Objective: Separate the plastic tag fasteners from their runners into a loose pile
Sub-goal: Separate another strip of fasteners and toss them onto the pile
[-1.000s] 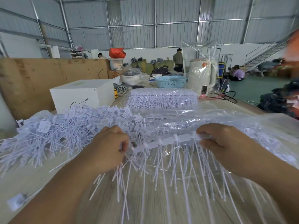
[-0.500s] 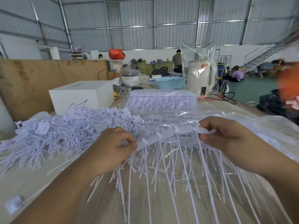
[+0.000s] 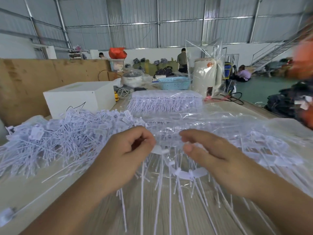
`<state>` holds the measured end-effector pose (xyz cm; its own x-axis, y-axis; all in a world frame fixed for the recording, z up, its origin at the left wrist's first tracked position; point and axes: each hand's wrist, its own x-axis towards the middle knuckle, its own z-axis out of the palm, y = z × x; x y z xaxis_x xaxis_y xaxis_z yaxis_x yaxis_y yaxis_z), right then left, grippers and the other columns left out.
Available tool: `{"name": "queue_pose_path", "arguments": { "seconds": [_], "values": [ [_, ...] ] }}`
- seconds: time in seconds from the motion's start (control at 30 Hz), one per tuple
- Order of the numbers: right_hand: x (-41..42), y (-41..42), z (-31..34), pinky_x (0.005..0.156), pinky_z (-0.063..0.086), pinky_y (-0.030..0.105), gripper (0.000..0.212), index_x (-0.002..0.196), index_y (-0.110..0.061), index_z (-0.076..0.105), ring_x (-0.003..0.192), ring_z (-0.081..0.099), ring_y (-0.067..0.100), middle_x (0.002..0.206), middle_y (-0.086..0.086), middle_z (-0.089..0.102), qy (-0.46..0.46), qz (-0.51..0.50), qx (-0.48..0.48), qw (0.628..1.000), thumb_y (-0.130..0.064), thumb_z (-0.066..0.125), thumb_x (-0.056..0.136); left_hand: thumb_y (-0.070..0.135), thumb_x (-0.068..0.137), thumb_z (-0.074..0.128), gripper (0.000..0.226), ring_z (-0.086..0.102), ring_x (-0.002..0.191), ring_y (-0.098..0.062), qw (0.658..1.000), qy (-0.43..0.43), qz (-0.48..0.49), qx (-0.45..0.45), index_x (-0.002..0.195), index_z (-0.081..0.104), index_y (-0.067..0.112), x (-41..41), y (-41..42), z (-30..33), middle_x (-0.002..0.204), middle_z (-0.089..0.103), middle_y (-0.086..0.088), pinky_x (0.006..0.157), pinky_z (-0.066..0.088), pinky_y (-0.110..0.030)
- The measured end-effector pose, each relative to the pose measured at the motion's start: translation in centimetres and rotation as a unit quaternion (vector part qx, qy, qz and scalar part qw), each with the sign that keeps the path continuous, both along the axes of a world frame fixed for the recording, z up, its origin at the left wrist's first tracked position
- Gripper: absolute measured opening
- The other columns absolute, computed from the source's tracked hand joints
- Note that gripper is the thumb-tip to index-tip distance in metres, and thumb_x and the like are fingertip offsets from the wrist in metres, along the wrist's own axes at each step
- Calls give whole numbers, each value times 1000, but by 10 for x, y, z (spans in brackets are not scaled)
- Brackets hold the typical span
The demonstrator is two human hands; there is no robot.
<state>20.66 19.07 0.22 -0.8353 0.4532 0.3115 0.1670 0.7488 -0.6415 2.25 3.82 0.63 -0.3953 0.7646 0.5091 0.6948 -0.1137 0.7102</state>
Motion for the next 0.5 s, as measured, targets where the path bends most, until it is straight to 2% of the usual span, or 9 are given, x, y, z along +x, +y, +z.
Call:
{"name": "queue_pose_path", "arguments": {
  "seconds": [0.07, 0.1, 0.13, 0.17, 0.2, 0.23, 0.3, 0.37, 0.5],
  "values": [
    [-6, -6, -6, 90, 34, 3, 63, 136, -52, 38, 116, 40, -23, 122, -44, 44, -28, 54, -8, 998, -80, 35, 79, 38, 91, 59, 15, 53, 60, -20, 999, -19, -39, 8, 80, 67, 33, 9, 3, 0, 66, 57, -7, 57, 39, -20],
    [-9, -8, -7, 84, 41, 6, 57, 132, -45, 47, 106, 52, -15, 115, -35, 53, -26, 72, -8, 997, -74, 39, 84, 38, 87, 59, 14, 51, 60, -17, 997, -36, -60, 9, 79, 67, 31, 13, 4, 1, 64, 55, -6, 58, 38, -21],
    [-12, -9, -8, 79, 49, 20, 45, 121, -34, 57, 89, 61, -1, 101, -20, 61, -11, 88, -11, 996, -64, 44, 91, 38, 84, 59, 15, 52, 60, -14, 995, -57, -83, 8, 77, 68, 29, 15, 5, 2, 62, 55, -4, 59, 39, -21],
    [-14, -9, -8, 72, 48, 37, 34, 104, -22, 63, 77, 61, 18, 86, -4, 61, 12, 102, -22, 994, -52, 49, 95, 38, 82, 60, 16, 54, 59, -12, 991, -83, -105, 4, 75, 69, 27, 17, 5, 3, 61, 57, 0, 60, 41, -20],
    [-14, -9, -8, 67, 45, 43, 29, 90, -14, 62, 68, 54, 27, 77, 11, 56, 33, 111, -44, 992, -41, 54, 97, 36, 81, 62, 15, 56, 59, -12, 985, -116, -127, -6, 72, 69, 26, 18, 5, 4, 62, 59, 4, 61, 44, -18],
    [-14, -8, -6, 62, 42, 42, 29, 81, -11, 60, 63, 48, 27, 72, 17, 51, 52, 114, -69, 990, -36, 57, 96, 36, 79, 65, 14, 57, 60, -12, 978, -145, -149, -19, 70, 69, 25, 18, 4, 4, 63, 61, 5, 60, 45, -18],
    [-12, -6, -3, 59, 37, 32, 28, 76, -13, 59, 60, 42, 19, 66, 13, 45, 90, 113, -116, 983, -36, 62, 91, 39, 71, 70, 13, 58, 61, -14, 964, -179, -190, -49, 68, 67, 26, 16, 1, 5, 65, 64, 3, 60, 46, -18],
    [-11, -4, -1, 58, 36, 25, 30, 76, -13, 59, 61, 42, 15, 65, 5, 44, 104, 119, -147, 976, -40, 65, 88, 32, 67, 75, 14, 56, 58, -11, 950, -197, -231, -75, 65, 63, 27, 15, -3, 7, 62, 62, 3, 59, 45, -16],
    [-12, -7, -5, 65, 36, 29, 20, 78, -19, 58, 68, 46, 15, 72, 1, 50, 78, 166, -203, 962, -37, 65, 83, 6, 69, 79, 34, 52, 52, -2, 919, -223, -304, -111, 58, 51, 23, 16, -4, 6, 57, 56, 8, 56, 45, -12]
  ]
}}
